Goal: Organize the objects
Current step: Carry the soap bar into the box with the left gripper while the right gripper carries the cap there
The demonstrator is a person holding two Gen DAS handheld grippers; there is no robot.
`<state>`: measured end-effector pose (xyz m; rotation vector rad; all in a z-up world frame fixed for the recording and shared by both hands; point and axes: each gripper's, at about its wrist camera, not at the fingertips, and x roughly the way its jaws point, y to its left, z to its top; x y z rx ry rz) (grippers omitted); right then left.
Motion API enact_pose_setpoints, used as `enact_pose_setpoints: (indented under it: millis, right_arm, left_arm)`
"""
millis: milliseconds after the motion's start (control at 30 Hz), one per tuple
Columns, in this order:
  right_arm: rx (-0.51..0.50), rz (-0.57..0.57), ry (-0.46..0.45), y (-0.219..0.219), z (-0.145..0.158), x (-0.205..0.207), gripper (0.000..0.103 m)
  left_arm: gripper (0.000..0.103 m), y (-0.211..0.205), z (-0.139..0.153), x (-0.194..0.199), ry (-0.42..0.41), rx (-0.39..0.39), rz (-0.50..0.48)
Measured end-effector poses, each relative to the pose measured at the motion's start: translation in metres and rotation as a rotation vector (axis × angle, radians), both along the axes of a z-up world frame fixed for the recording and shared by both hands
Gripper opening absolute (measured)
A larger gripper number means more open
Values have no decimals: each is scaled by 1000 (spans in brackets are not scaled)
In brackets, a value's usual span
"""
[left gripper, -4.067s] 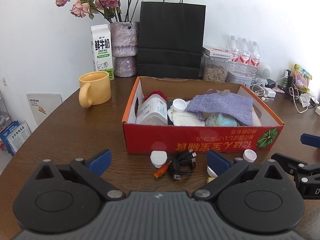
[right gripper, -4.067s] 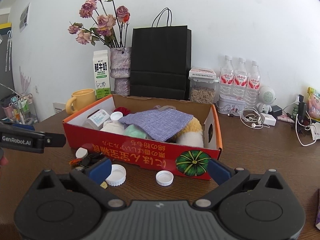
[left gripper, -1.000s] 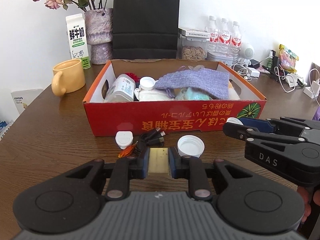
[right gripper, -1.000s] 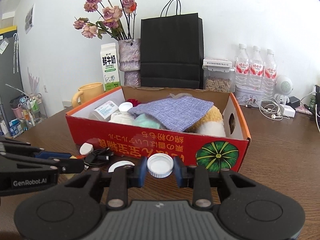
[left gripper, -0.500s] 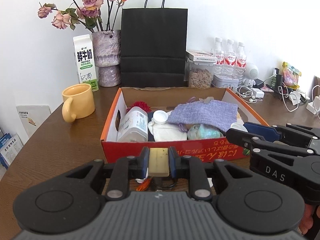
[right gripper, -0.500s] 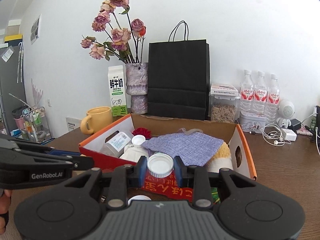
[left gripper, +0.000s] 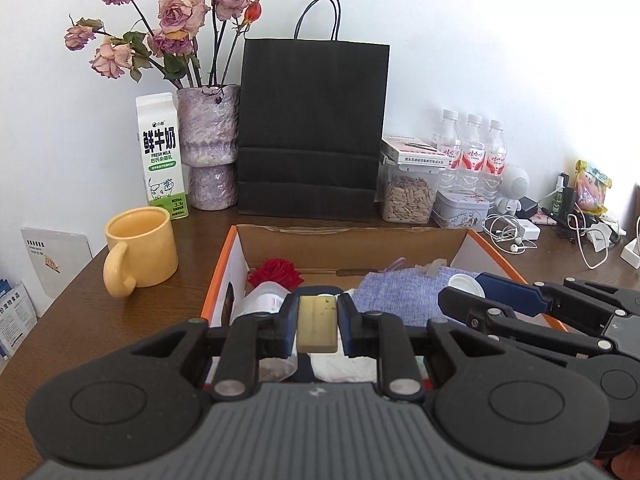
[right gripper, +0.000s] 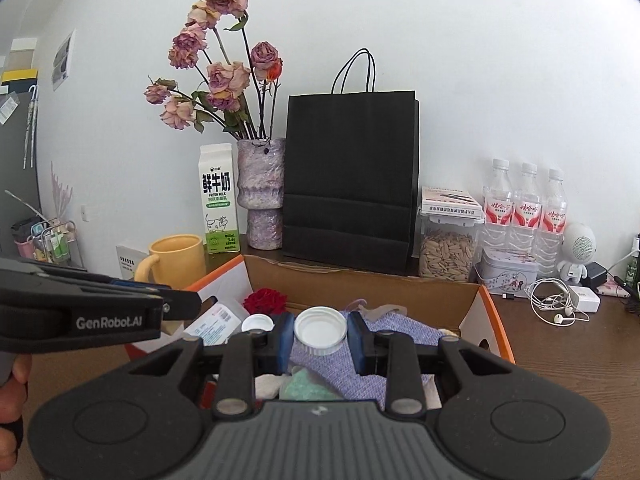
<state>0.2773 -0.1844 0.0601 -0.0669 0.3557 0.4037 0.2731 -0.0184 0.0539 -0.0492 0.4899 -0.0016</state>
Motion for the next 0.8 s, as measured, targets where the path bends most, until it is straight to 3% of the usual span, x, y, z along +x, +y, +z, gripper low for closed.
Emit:
enact_pose_setpoints:
  millis: [367, 633, 667, 733, 767, 800]
  right_arm:
    - [4, -5, -1, 8, -8, 63, 28]
    - [-12, -11, 36, 4, -16, 83, 28]
    - [-15, -14, 47, 3, -17, 84, 28]
    - [-20, -26, 58, 1, -19, 85, 30]
    - [-26, -31, 65, 1, -19, 85, 40]
    - [-31, -38, 68, 0, -20, 85, 58]
  left_arm:
    - [22, 3, -11, 62, -27, -13, 22]
    - [23, 3, -19, 84, 0, 7, 10]
    - [30, 3, -20, 84, 3, 11, 9]
    - [58, 4, -19, 83, 0, 13, 15]
    - [80, 5, -18, 82, -7, 16, 22]
    - [90, 4, -18, 80, -20, 23, 22]
